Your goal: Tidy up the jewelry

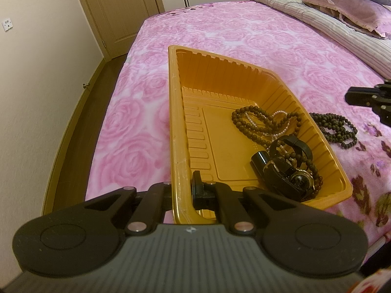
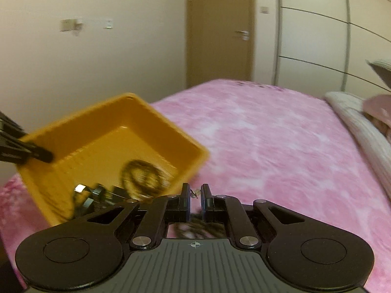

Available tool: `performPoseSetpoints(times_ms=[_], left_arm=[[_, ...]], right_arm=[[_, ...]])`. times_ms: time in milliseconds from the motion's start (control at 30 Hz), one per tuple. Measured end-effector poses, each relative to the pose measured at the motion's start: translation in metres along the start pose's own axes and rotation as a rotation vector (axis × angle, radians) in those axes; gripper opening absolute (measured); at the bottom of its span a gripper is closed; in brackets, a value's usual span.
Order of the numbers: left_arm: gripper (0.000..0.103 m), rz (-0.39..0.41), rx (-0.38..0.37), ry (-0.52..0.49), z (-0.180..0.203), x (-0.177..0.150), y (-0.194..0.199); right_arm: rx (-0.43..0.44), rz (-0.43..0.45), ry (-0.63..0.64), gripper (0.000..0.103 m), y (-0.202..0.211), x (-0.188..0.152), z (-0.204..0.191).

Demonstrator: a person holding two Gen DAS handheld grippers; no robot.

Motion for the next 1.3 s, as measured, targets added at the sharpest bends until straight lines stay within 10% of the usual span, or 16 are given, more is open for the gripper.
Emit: performPoseSetpoints(times_ms=[1300], left_arm=[[0.003, 0.0, 0.0, 0.001, 0.001, 0.001, 0.0]], right_arm=[[0.319, -0.088, 0.151, 0.008, -0.038, -0.003, -0.12]])
Point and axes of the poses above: each gripper's, at about its wrist camera, not at the fingertips, and y roughly against the way its jaws point, z to its right, x to its top, the point moved 6 cm from there along -y, roughly the way its jaws point, and after that the axes turned 12 degrees about -y, right-handed, at the moved point
